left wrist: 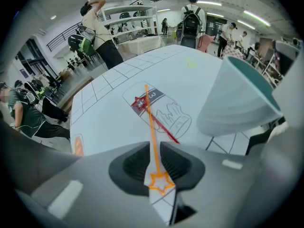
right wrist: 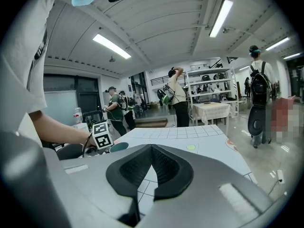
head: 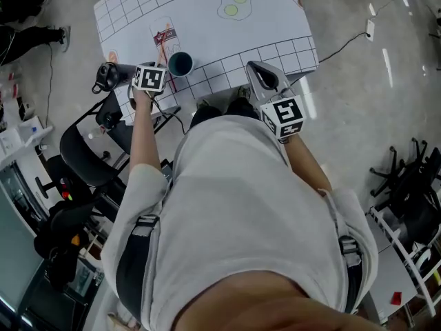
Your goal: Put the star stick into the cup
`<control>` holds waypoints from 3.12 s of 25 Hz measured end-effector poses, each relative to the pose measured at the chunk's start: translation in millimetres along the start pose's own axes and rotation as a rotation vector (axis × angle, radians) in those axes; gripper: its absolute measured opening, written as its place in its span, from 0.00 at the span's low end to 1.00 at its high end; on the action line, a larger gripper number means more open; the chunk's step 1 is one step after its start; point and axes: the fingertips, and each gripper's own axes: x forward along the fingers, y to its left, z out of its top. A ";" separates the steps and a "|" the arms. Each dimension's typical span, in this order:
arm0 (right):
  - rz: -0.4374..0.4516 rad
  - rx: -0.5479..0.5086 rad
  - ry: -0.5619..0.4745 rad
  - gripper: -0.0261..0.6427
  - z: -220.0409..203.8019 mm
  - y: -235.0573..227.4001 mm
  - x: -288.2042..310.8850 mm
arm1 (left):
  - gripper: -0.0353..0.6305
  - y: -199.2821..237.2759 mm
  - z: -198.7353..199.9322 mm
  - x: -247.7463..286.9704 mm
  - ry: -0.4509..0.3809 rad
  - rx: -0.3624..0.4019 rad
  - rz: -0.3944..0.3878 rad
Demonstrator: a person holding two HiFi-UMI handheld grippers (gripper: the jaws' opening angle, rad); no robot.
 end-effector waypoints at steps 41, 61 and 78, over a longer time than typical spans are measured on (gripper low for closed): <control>0.278 -0.117 0.002 0.04 36.1 76.8 106.3 | 0.08 0.4 -37.4 -179.3 -0.044 0.622 0.597; 0.327 -0.094 0.034 0.04 25.7 76.4 108.0 | 0.08 -12.6 -5.1 -159.6 0.047 0.966 0.668; 0.344 -0.100 0.052 0.04 20.9 85.0 106.3 | 0.24 -30.0 46.4 -172.5 -0.193 0.814 0.761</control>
